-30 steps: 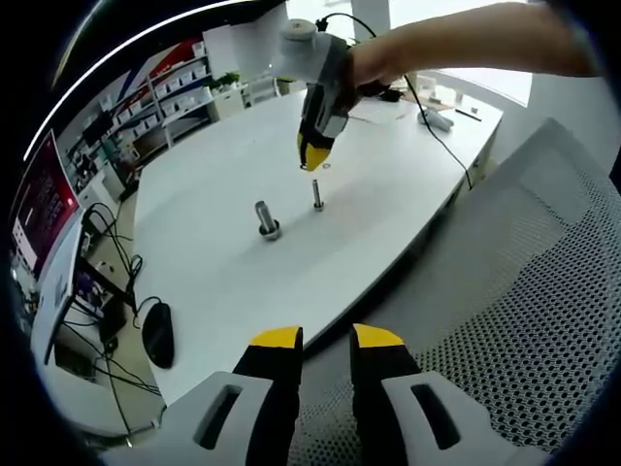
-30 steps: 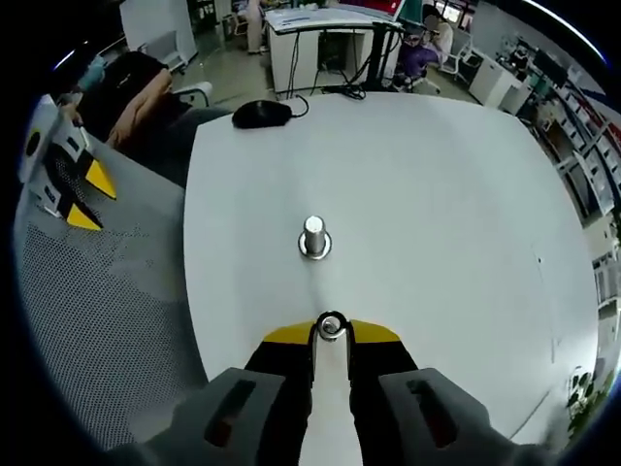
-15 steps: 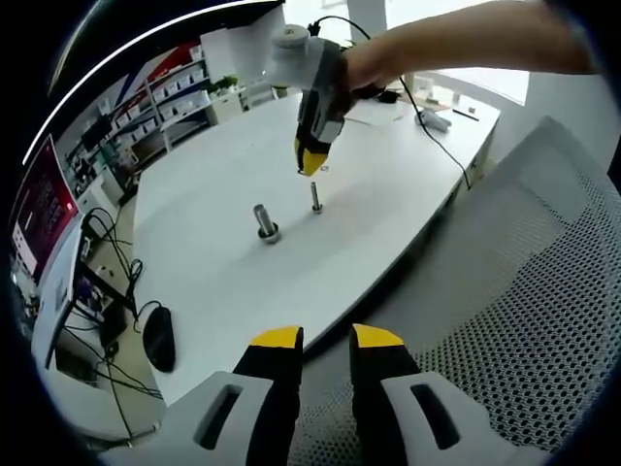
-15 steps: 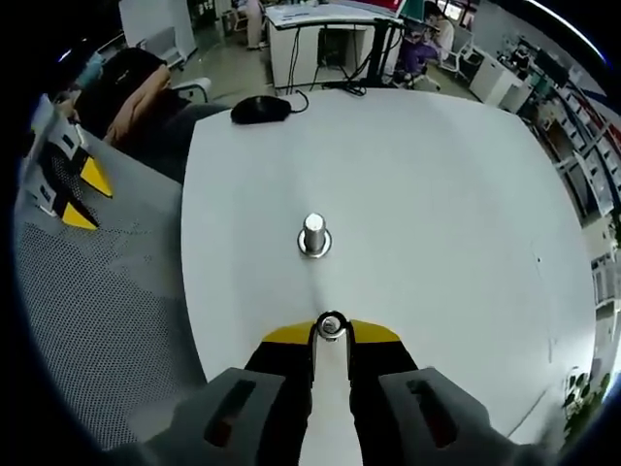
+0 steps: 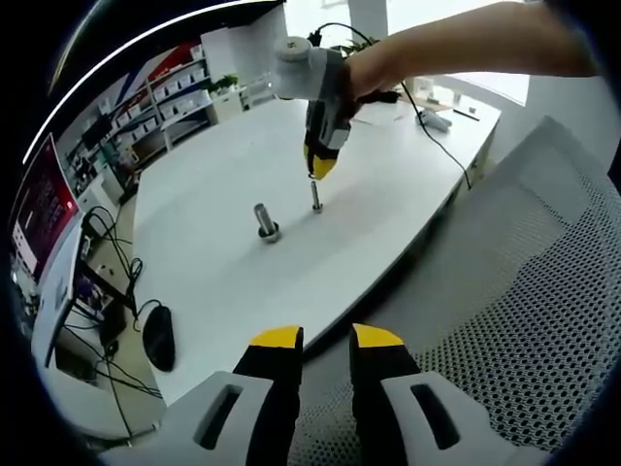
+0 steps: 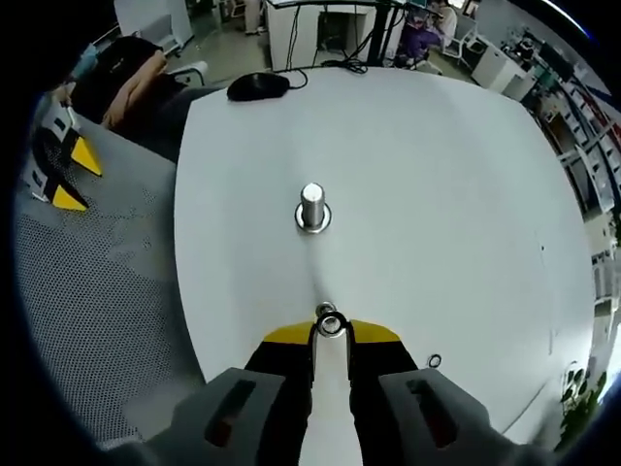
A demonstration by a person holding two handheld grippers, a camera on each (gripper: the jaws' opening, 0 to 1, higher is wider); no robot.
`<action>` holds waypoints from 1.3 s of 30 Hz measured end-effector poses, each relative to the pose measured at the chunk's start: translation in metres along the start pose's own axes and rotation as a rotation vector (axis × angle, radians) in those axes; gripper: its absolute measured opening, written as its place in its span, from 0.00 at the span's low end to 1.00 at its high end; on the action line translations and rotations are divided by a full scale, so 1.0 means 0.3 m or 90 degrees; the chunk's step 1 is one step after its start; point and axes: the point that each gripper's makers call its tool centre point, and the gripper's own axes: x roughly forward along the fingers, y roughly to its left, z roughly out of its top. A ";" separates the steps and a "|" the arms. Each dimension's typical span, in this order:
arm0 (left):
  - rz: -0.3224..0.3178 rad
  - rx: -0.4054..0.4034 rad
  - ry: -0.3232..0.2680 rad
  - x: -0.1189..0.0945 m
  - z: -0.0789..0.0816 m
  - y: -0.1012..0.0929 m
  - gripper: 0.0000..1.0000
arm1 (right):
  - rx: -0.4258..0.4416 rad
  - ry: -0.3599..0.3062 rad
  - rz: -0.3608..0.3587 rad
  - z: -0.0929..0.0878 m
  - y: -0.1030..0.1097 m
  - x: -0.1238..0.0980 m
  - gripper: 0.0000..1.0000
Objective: Place the washer onto the threaded stud by aligning its center hole with the stud, sliding it down to the base, and recovering from edge contact or off-axis alignment until the washer reaches the visible bottom stop.
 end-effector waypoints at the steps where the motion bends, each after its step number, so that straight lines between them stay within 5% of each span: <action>1: 0.000 0.000 0.000 0.000 0.000 0.000 0.17 | -0.001 0.004 0.001 -0.002 -0.003 0.008 0.14; 25: -0.001 -0.001 0.001 0.002 -0.001 0.000 0.17 | -0.008 0.044 0.034 -0.021 0.019 0.080 0.14; 39: -0.002 -0.005 0.004 0.001 -0.001 -0.001 0.17 | -0.003 0.074 0.059 -0.051 0.030 0.192 0.14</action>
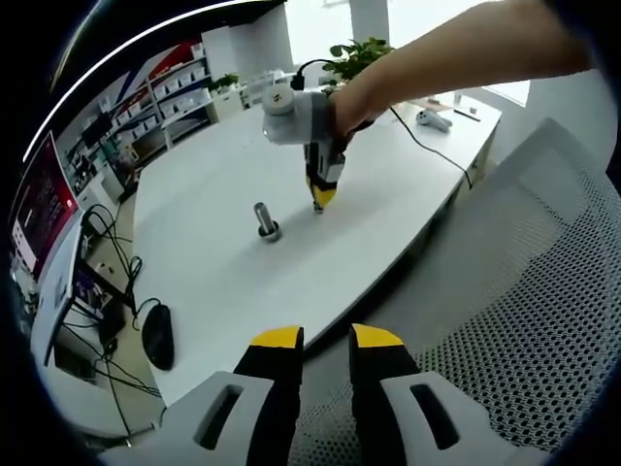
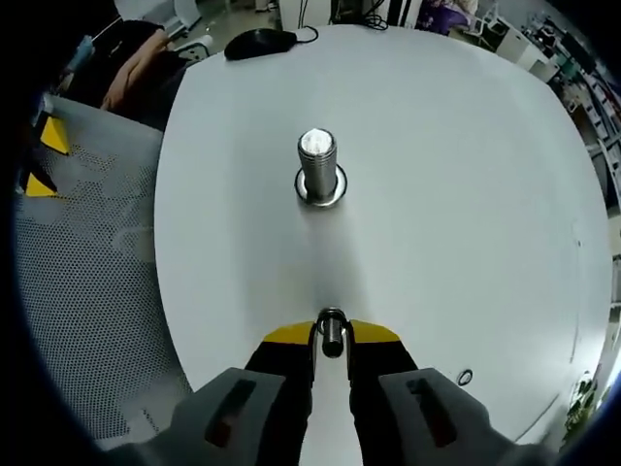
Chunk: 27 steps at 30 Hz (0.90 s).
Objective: Place the washer onto the threaded stud by aligning its center hole with the stud, sliding it down to the base, and recovering from edge contact or off-axis alignment until the washer reaches the visible bottom stop.
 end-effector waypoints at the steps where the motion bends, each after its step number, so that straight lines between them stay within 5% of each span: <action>1: 0.000 0.000 0.000 0.000 0.000 0.000 0.16 | 0.000 0.001 0.001 -0.001 0.000 0.004 0.14; 7: 0.000 -0.001 0.001 0.001 -0.001 0.000 0.16 | 0.000 -0.010 0.008 0.018 -0.008 0.012 0.15; 13: 0.000 -0.002 0.001 0.000 0.000 -0.001 0.16 | 0.005 -0.033 -0.016 0.015 -0.008 0.000 0.32; 17: 0.000 -0.001 0.001 0.000 0.000 0.000 0.16 | 0.048 -0.072 -0.011 0.008 0.005 -0.014 0.34; 27: -0.001 0.001 -0.001 0.000 0.001 -0.001 0.16 | 0.092 -0.071 0.025 -0.116 0.020 -0.042 0.35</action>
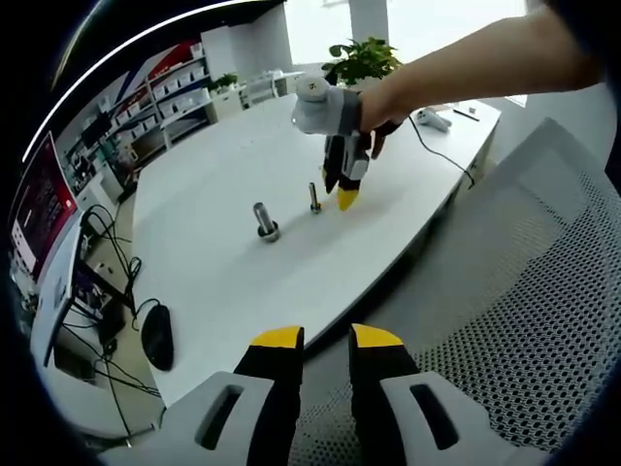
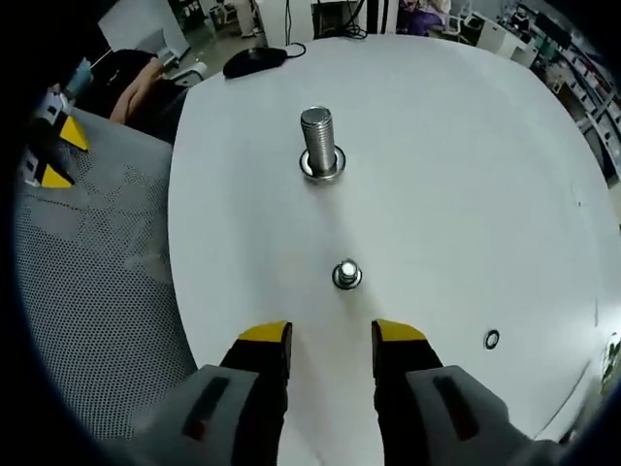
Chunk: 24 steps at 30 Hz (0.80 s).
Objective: Place the washer onto the threaded stud by aligning its center hole with the stud, sliding it down to the base, and recovering from edge contact or off-axis alignment until the washer reaches the visible bottom stop.
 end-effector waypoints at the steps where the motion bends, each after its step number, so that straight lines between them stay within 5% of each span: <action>1: 0.000 0.000 0.000 0.000 0.000 0.000 0.16 | 0.006 0.000 0.002 -0.012 0.003 -0.008 0.35; 8: 0.002 0.001 -0.001 -0.002 0.000 -0.001 0.16 | 0.062 0.003 -0.029 -0.122 -0.068 -0.051 0.35; 12: 0.001 0.001 -0.002 0.000 0.002 0.002 0.16 | 0.183 -0.050 -0.014 -0.144 -0.092 -0.072 0.34; 15: 0.002 0.001 -0.002 -0.001 0.002 0.000 0.16 | 0.182 -0.039 -0.071 -0.194 -0.164 -0.090 0.34; 20: 0.003 0.000 -0.001 -0.002 0.001 0.001 0.16 | 0.211 -0.043 -0.099 -0.235 -0.212 -0.115 0.34; 24: 0.004 -0.001 0.000 -0.001 0.000 0.003 0.16 | 0.219 -0.056 -0.129 -0.225 -0.299 -0.107 0.33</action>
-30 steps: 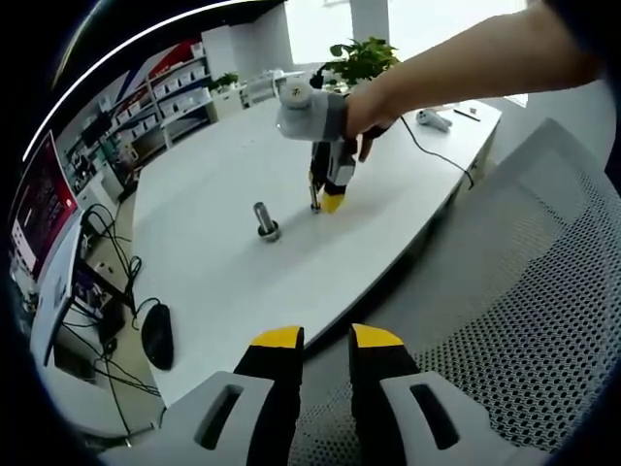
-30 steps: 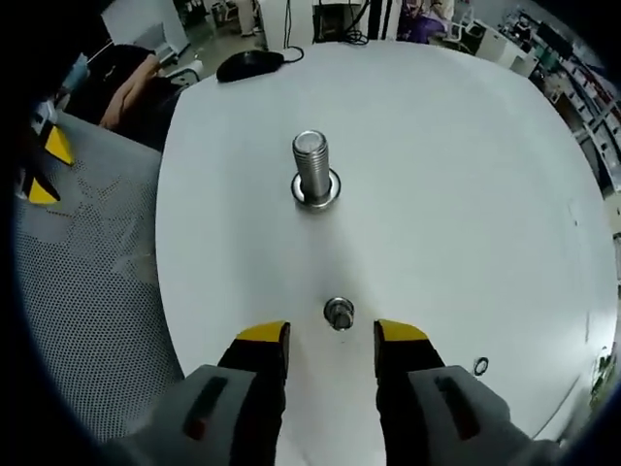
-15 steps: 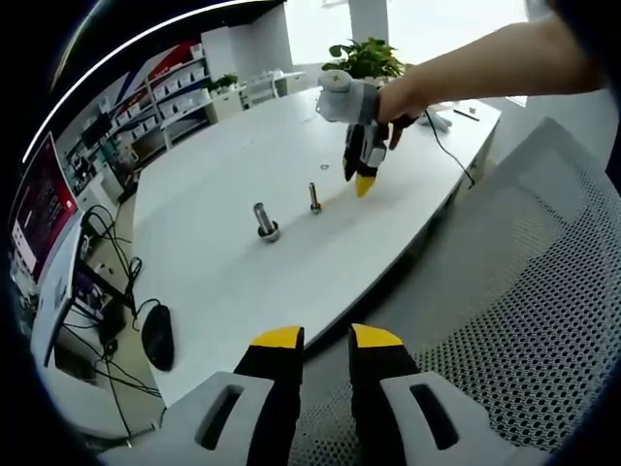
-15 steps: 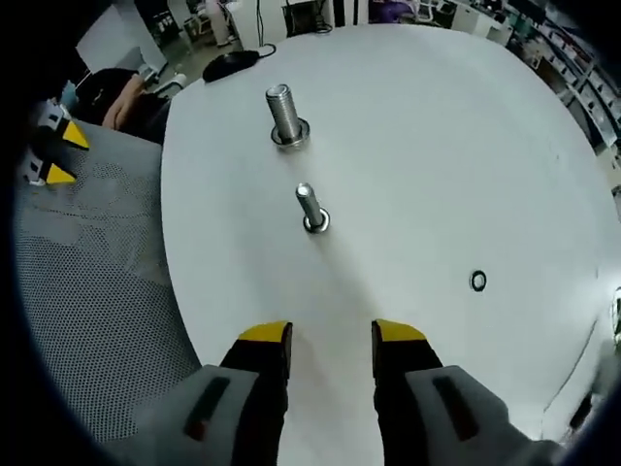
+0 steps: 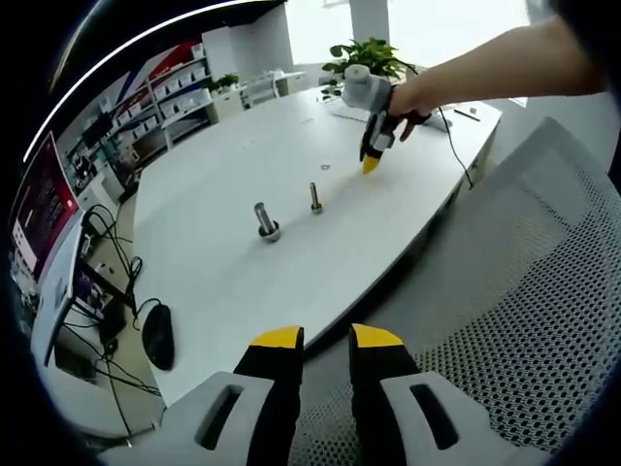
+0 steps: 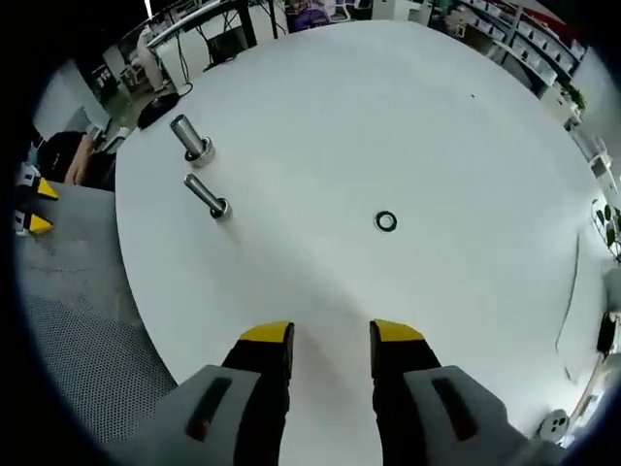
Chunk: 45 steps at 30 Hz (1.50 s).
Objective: Place the washer onto the threaded stud by aligning its center hole with the stud, sliding it down to the base, and recovering from edge contact or off-axis alignment until the washer reaches the visible bottom stop.
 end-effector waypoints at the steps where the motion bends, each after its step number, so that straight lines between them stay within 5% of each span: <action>1: 0.000 0.000 0.000 0.000 0.000 0.000 0.16 | 0.010 -0.013 -0.008 0.011 0.013 -0.017 0.33; 4: 0.001 -0.001 0.001 -0.001 -0.001 -0.002 0.16 | 0.036 -0.037 -0.031 0.052 -0.040 0.012 0.34; 10: 0.002 -0.003 0.002 -0.001 0.001 -0.002 0.17 | 0.053 -0.053 -0.018 0.095 -0.036 0.056 0.33; 19: -0.001 -0.005 0.003 0.000 0.001 -0.002 0.16 | -0.010 -0.015 -0.002 0.124 -0.085 0.140 0.34; 33: -0.002 -0.013 0.008 0.001 -0.001 -0.003 0.16 | -0.046 -0.058 0.021 0.198 -0.081 0.141 0.23; 36: -0.002 -0.015 0.009 0.001 -0.001 -0.003 0.16 | -0.061 -0.052 0.023 0.200 -0.082 0.147 0.16; 45: -0.002 -0.015 0.009 0.001 -0.002 -0.003 0.16 | -0.073 -0.038 0.011 0.194 -0.059 0.141 0.15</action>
